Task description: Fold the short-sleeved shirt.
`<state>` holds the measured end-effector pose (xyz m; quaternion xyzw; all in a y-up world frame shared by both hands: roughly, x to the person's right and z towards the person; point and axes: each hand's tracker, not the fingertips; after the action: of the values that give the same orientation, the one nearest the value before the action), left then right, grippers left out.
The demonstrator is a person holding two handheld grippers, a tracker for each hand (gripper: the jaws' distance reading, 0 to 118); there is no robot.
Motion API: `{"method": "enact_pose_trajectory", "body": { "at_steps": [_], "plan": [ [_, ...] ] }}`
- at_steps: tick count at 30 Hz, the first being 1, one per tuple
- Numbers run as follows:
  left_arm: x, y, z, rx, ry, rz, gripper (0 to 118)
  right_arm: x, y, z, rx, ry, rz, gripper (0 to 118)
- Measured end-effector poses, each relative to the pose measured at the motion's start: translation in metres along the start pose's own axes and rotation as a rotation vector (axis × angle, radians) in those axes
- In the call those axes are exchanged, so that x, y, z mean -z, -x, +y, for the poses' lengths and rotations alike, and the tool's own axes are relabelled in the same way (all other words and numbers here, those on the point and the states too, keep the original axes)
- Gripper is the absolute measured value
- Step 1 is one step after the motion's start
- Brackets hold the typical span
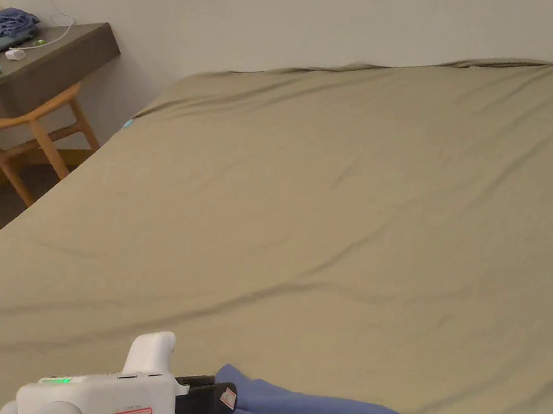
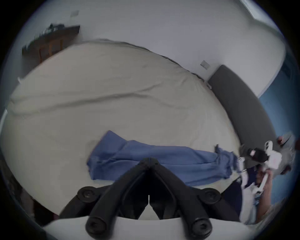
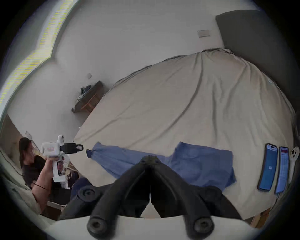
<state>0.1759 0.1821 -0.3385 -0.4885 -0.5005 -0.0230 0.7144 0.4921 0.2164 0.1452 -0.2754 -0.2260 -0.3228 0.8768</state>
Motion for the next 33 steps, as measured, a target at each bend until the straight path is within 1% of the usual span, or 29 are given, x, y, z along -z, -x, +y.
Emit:
{"method": "enact_pose_trajectory", "body": {
  "at_steps": [1,4,5,6,7,8,9,10,12,13,15,17,18,19,20,23,24,25,26,27,29,30,31,32,33],
  "plan": [
    [0.010,0.004,-0.002,-0.007,-0.001,0.007,0,0.003,0.003,-0.001,-0.007,0.000,0.002,2],
    [0.017,0.020,0.011,0.054,0.018,0.099,0,0.007,0.011,-0.001,-0.030,0.012,0.023,2],
    [0.027,0.032,0.015,0.050,0.025,0.081,17,0.008,0.012,-0.001,-0.020,0.010,0.047,2],
    [0.032,0.045,0.022,0.062,0.069,0.040,73,0.010,0.010,0.000,-0.011,0.014,0.068,2],
    [0.038,0.055,0.027,0.061,0.114,0.018,118,0.012,0.008,0.000,-0.006,0.019,0.083,2],
    [0.048,0.066,0.031,0.078,0.183,-0.015,118,0.014,0.005,-0.001,-0.014,0.012,0.095,2],
    [0.060,0.086,0.039,0.132,0.107,-0.043,118,0.014,0.004,-0.003,-0.056,0.001,0.122,2],
    [0.069,0.096,0.045,0.109,0.180,-0.077,118,0.014,0.003,-0.005,-0.087,0.004,0.139,2],
    [0.089,0.116,0.053,0.047,0.248,-0.091,118,0.014,0.000,-0.009,-0.076,0.025,0.160,2],
    [0.083,0.119,0.040,0.034,0.256,-0.096,118,0.014,-0.002,-0.011,-0.068,0.029,0.169,2],
    [0.097,0.121,0.029,0.030,0.294,-0.198,118,0.015,-0.005,-0.014,-0.057,0.020,0.207,2],
    [0.113,0.113,0.023,0.017,0.340,-0.331,118,0.014,-0.003,-0.019,-0.100,-0.034,0.300,2],
    [0.120,0.106,0.018,0.033,0.338,-0.357,118,0.014,-0.001,-0.020,-0.118,-0.044,0.339,2],
    [0.123,0.098,0.015,0.070,0.292,-0.349,118,0.016,0.002,-0.021,-0.131,-0.040,0.365,2],
    [0.123,0.094,0.014,0.078,0.247,-0.358,118,0.017,0.005,-0.020,-0.142,-0.040,0.371,2],
    [0.124,0.098,0.016,-0.085,0.192,-0.415,117,0.024,0.016,-0.019,-0.157,-0.040,0.386,2],
    [0.122,0.098,0.015,-0.097,0.174,-0.435,109,0.026,0.018,-0.016,-0.157,-0.036,0.390,2],
    [0.120,0.100,0.016,-0.101,0.158,-0.464,53,0.029,0.020,-0.014,-0.159,-0.035,0.387,2],
    [0.119,0.094,0.013,-0.088,0.129,-0.444,13,0.031,0.021,-0.013,-0.161,-0.036,0.376,2],
    [0.115,0.083,0.008,-0.025,0.091,-0.371,13,0.034,0.022,-0.012,-0.157,-0.036,0.364,2],
    [0.117,0.073,0.000,-0.022,0.150,-0.531,13,0.037,0.016,-0.009,-0.125,-0.032,0.339,2],
    [0.117,0.066,-0.004,-0.029,0.156,-0.530,13,0.039,0.015,-0.007,-0.107,-0.031,0.325,2],
    [0.115,0.061,-0.005,-0.020,0.146,-0.480,13,0.040,0.014,-0.006,-0.089,-0.031,0.309,2],
    [0.110,0.061,-0.005,-0.018,0.131,-0.398,13,0.039,0.011,-0.005,-0.068,-0.037,0.290,2],
    [0.105,0.064,-0.004,-0.045,0.107,-0.365,13,0.038,0.009,-0.004,-0.051,-0.045,0.272,2]
  ]
}}
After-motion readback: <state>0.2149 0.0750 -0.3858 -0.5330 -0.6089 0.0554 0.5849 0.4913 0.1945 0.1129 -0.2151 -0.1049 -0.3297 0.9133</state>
